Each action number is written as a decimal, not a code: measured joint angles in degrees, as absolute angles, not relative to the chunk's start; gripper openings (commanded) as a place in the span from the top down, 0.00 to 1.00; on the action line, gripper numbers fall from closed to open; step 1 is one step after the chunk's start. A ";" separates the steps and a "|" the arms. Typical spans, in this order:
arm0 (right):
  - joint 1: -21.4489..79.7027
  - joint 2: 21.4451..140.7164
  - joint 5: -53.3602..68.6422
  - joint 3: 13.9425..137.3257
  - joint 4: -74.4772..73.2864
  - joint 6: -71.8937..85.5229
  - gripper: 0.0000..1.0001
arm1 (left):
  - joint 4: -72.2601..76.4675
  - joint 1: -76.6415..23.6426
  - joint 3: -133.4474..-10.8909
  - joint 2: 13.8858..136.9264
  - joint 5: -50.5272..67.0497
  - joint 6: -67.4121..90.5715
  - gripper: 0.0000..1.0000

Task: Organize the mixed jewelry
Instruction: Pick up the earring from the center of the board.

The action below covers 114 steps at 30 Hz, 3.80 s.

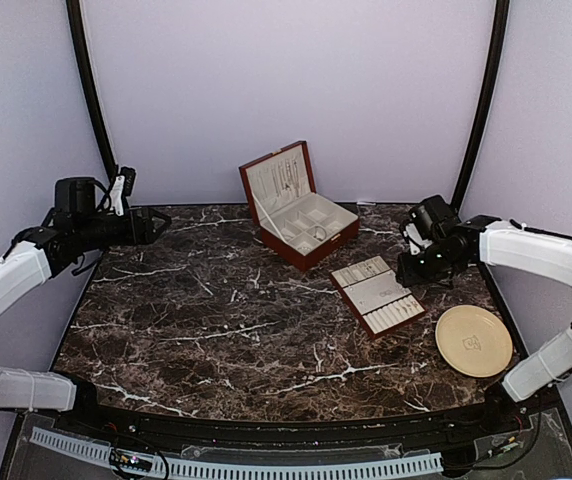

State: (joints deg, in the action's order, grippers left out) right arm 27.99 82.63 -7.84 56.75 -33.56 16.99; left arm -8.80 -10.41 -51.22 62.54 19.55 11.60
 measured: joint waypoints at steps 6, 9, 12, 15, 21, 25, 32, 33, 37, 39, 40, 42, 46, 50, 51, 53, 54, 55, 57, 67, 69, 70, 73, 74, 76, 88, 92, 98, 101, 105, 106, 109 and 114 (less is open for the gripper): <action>29.82 77.10 -7.22 54.83 -25.82 19.05 0.53 | -8.25 -10.35 -49.98 61.10 16.86 11.57 0.18; 33.06 76.86 -6.74 53.84 -21.47 20.14 0.50 | -7.77 -10.35 -49.32 60.12 15.99 11.57 0.18; 37.76 77.78 -6.46 53.17 -17.08 21.52 0.49 | -7.40 -10.35 -49.28 59.88 15.42 11.57 0.18; 41.69 79.94 -6.46 53.10 -12.93 22.85 0.47 | -7.38 -10.35 -49.28 59.94 15.29 11.60 0.18; 48.93 87.77 -4.56 53.95 -6.24 24.56 0.47 | -7.40 -10.35 -49.28 60.10 15.18 11.55 0.18; 54.50 96.09 -2.92 58.54 -4.49 24.71 0.53 | -7.44 -10.35 -49.28 60.10 14.55 11.53 0.18; 60.99 107.50 -2.76 68.55 -4.58 23.88 0.55 | -7.70 -10.35 -49.28 60.27 13.80 11.33 0.18; 61.49 108.60 -2.79 69.87 -4.73 23.81 0.55 | -7.88 -10.35 -49.28 60.36 13.76 11.29 0.18; 62.52 112.33 -2.76 74.52 -4.84 23.40 0.58 | -8.60 -10.35 -49.28 60.77 13.43 11.16 0.18; 62.52 114.74 -3.14 77.45 -5.13 23.07 0.62 | -8.91 -10.35 -49.28 60.93 13.26 11.14 0.18; 62.52 115.87 -3.51 78.87 -5.58 22.96 0.65 | -9.02 -10.35 -49.28 60.95 13.19 11.11 0.18; 62.50 119.11 -4.34 83.22 -7.25 22.68 0.69 | -9.28 -10.35 -49.30 60.97 12.91 11.11 0.18; 62.41 125.78 -5.85 92.29 -9.76 21.93 0.71 | -9.69 -10.35 -49.30 60.97 12.56 11.07 0.18; 61.95 130.69 -6.94 99.31 -11.94 21.41 0.74 | -10.04 -10.35 -49.34 60.97 12.36 11.03 0.18; 61.76 131.61 -7.09 100.73 -12.40 21.30 0.75 | -10.04 -10.35 -49.34 60.97 12.34 10.96 0.18; 61.17 132.81 -7.14 102.56 -13.08 21.26 0.78 | -10.04 -10.35 -49.34 60.97 12.38 10.90 0.21; 60.75 133.27 -7.14 103.33 -13.41 21.21 0.79 | -10.02 -10.33 -49.34 60.97 12.67 10.87 0.22; 60.20 133.60 -7.14 103.85 -13.54 21.37 0.80 | -9.96 -10.33 -49.34 60.97 13.21 10.87 0.24; 59.29 133.67 -7.22 103.96 -13.69 21.45 0.80 | -9.67 -10.33 -49.34 61.30 14.74 10.90 0.29; 56.05 122.37 -9.10 85.21 -9.32 23.18 0.80 | -11.51 -15.14 -57.41 82.87 20.36 10.96 0.46; 55.86 117.60 -9.69 80.42 -8.16 23.68 0.79 | -13.21 -17.39 -60.40 87.35 20.10 10.63 0.49; 55.68 114.87 -10.11 77.93 -7.38 24.14 0.79 | -14.41 -18.79 -62.61 90.17 19.84 10.35 0.52; 55.37 108.18 -10.81 72.34 -4.91 25.19 0.79 | -16.60 -21.10 -67.46 96.44 19.53 9.82 0.54; 55.11 106.04 -11.22 70.57 -4.10 25.65 0.79 | -17.26 -21.56 -68.79 98.41 19.51 9.67 0.54; 54.61 102.78 -12.14 67.57 -2.74 26.35 0.79 | -18.61 -21.78 -70.89 101.78 19.49 9.56 0.56; 53.71 97.17 -14.39 59.07 0.54 29.28 0.78 | -22.02 -21.76 -74.17 112.12 19.20 9.39 0.61; 53.71 97.17 -14.26 58.87 1.28 29.69 0.78 | -22.00 -21.76 -76.18 113.14 18.81 9.34 0.66; 53.71 97.17 -13.98 58.00 1.69 30.41 0.79 | -21.82 -21.76 -77.89 115.22 17.63 8.99 0.73; 53.71 97.17 -13.87 57.65 1.72 30.72 0.79 | -21.96 -21.76 -78.24 116.29 17.15 8.93 0.77; 53.71 96.86 -13.76 56.77 1.83 31.03 0.79 | -21.85 -21.76 -79.09 116.99 16.80 8.78 0.81; 53.71 96.84 -13.76 56.60 1.83 31.05 0.79 | -21.80 -21.76 -79.20 117.01 16.75 8.73 0.82; 53.71 96.82 -13.76 56.27 1.83 31.22 0.79 | -21.54 -21.76 -79.55 117.23 16.64 8.64 0.82; 53.71 96.82 -13.72 56.21 1.83 31.59 0.79 | -21.43 -21.76 -79.72 117.58 16.64 8.67 0.86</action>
State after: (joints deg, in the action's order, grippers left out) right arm 53.71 96.82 -13.72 56.21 1.83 31.59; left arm -21.43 -21.76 -79.72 117.58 16.64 8.67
